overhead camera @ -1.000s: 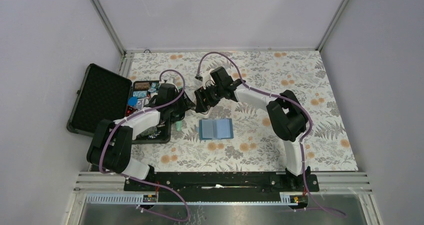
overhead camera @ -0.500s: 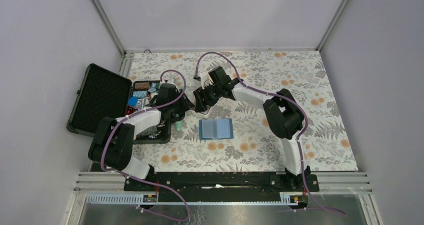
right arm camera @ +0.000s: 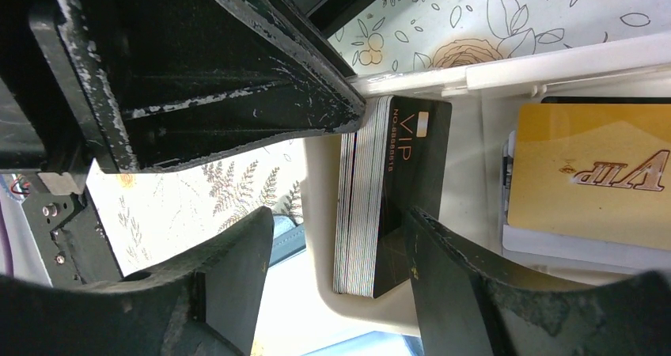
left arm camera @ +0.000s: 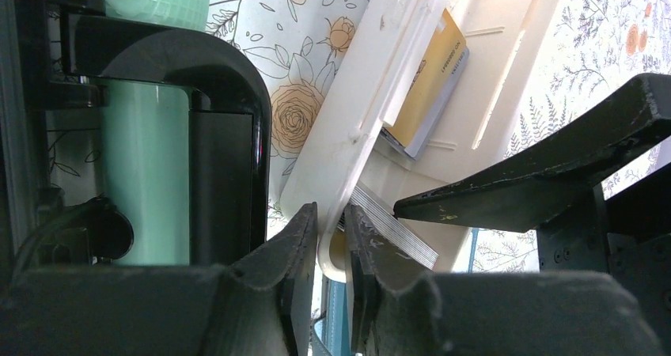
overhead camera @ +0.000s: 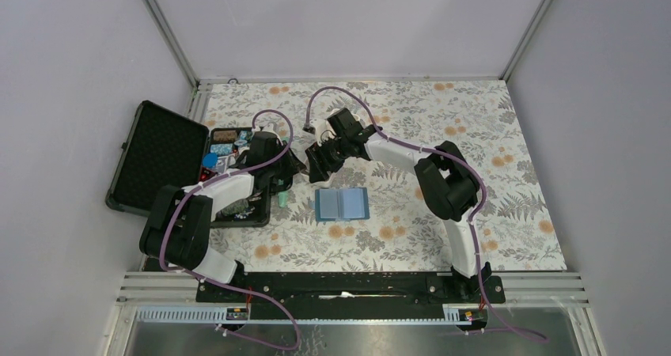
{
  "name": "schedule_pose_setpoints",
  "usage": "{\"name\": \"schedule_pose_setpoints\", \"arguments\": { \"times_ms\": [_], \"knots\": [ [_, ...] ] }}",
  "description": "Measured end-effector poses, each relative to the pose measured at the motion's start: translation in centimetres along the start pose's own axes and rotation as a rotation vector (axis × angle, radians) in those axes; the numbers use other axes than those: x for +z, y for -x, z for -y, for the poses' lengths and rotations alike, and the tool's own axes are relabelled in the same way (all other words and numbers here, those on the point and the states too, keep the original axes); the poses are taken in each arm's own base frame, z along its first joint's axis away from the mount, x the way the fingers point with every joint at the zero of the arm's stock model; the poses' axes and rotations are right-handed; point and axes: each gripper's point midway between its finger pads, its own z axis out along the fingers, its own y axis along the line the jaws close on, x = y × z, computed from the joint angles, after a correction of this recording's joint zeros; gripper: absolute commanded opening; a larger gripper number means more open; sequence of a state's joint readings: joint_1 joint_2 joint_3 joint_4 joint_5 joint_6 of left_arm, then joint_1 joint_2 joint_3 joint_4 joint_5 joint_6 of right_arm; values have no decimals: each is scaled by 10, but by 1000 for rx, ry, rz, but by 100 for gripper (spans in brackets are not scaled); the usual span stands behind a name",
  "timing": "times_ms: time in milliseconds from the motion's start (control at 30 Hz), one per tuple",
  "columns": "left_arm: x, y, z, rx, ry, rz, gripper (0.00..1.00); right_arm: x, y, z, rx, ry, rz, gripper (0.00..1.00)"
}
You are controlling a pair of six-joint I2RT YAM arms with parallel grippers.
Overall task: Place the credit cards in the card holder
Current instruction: Pick up the credit card from the storage box.
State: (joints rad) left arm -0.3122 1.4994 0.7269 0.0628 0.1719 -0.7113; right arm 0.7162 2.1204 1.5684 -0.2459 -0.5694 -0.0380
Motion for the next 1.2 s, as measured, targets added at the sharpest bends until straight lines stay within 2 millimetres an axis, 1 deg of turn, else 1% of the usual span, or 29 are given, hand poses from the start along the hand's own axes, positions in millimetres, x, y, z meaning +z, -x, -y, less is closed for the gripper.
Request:
{"name": "schedule_pose_setpoints", "arguments": {
  "times_ms": [300,433,533,667,800,867,967,1200],
  "knots": [
    [0,0,0,0,-1,1,16,-1,0,0,-8,-2,-2,65],
    [0,0,0,0,-2,1,15,-4,2,-2,-10,-2,1,64],
    [0,0,1,1,-3,2,15,-6,4,-4,-14,-1,5,61],
    [0,1,1,1,-3,2,15,-6,4,-2,-16,-13,7,51],
    [0,1,1,1,-3,2,14,-6,5,2,-19,-39,9,34],
    [0,0,1,1,-3,2,14,-6,5,6,-19,-60,10,29],
    [0,1,1,1,-3,2,14,-7,5,10,-19,-82,11,24],
    [-1,0,1,1,-3,2,14,-8,6,15,-20,-112,14,4]
  ]
}}
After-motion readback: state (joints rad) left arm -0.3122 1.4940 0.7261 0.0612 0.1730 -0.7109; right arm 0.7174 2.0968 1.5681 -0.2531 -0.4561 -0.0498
